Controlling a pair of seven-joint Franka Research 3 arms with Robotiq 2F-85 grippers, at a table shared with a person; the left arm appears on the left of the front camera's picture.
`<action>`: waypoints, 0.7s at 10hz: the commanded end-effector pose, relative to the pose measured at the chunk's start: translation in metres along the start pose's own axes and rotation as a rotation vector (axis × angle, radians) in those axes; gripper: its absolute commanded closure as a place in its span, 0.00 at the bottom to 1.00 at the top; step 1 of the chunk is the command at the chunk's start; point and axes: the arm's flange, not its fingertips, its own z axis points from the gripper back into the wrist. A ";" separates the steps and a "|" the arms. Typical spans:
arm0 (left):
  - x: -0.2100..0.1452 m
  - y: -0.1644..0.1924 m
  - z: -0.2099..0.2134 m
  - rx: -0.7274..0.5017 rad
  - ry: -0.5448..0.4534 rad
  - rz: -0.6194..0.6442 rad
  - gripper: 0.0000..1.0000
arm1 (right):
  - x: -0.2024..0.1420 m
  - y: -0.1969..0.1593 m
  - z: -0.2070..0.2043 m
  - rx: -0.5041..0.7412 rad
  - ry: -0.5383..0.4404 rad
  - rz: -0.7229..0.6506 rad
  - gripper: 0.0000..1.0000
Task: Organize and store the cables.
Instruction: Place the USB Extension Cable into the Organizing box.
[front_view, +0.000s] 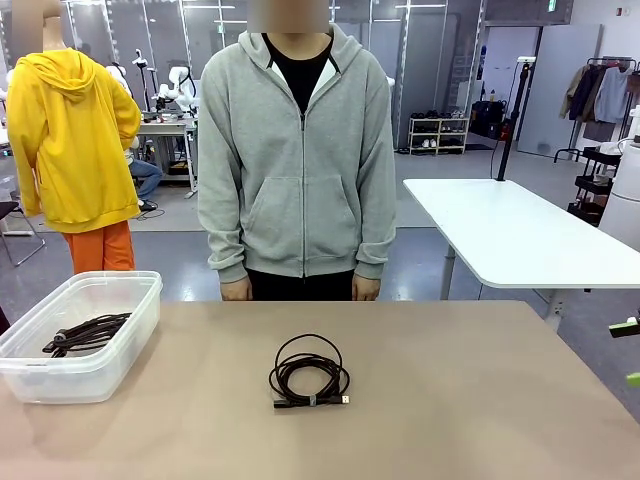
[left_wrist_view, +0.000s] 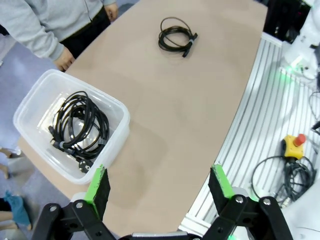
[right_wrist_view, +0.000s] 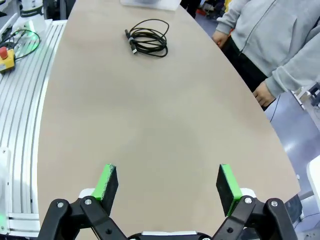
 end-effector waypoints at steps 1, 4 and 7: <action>-0.002 -0.002 -0.001 -0.016 -0.009 -0.017 0.00 | 0.019 0.004 0.001 0.058 0.039 0.002 0.00; 0.000 0.000 0.000 0.000 0.000 0.000 0.00 | 0.019 0.004 0.001 0.058 0.039 0.002 0.00; 0.070 -0.026 -0.065 -0.051 0.123 -0.120 0.00 | 0.019 0.004 0.001 0.058 0.039 0.002 0.00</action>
